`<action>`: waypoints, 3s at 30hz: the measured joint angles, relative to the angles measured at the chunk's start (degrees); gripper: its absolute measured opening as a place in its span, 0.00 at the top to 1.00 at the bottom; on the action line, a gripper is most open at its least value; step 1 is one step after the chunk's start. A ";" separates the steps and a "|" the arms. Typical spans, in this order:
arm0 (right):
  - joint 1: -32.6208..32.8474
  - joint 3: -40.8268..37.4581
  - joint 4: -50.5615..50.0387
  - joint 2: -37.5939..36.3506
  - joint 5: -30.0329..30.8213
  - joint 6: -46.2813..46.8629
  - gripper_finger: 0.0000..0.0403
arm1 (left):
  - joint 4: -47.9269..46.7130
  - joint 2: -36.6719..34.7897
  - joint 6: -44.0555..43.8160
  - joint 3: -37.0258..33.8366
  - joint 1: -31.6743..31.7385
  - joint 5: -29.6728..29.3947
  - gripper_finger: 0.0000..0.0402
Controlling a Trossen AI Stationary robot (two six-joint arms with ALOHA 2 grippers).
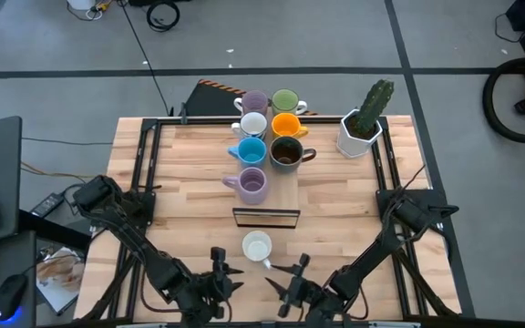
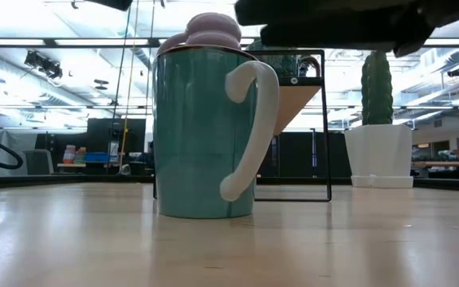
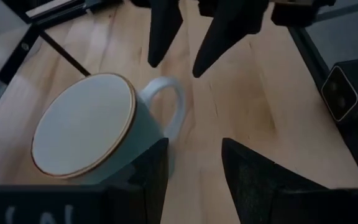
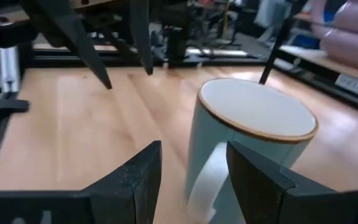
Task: Place coffee mugs
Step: Put the light green mug on the shelf
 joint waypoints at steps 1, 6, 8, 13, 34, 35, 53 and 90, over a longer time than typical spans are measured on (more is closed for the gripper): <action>-0.15 0.80 0.07 0.71 0.99 -0.70 0.54 | -0.35 0.00 -0.41 0.00 0.00 -0.04 0.61; -0.92 3.21 -0.13 3.19 5.50 -1.95 0.54 | -1.16 -0.02 -1.88 -0.04 0.00 0.00 0.61; -1.67 3.22 -1.47 3.22 4.65 0.61 0.54 | -1.18 -0.02 -2.41 -0.04 0.00 0.00 0.61; -3.49 3.22 -6.65 3.20 1.86 11.17 0.54 | -1.20 -0.02 -2.99 -0.04 0.00 0.63 0.61; -4.21 3.22 -14.04 3.05 -5.49 22.58 0.86 | -4.27 -0.97 -4.90 -0.11 -0.66 5.70 0.61; -4.20 3.22 -14.81 2.72 -5.63 22.65 0.86 | -4.07 -1.41 -4.95 -0.09 -0.92 5.81 0.61; -2.11 3.16 -28.49 -2.33 -9.91 26.12 0.91 | -5.97 -4.57 -6.44 -0.09 -3.19 2.28 0.61; -0.76 -22.38 8.45 -41.53 -29.38 -27.96 0.91 | 1.92 -4.42 6.36 -0.07 -1.10 12.06 0.61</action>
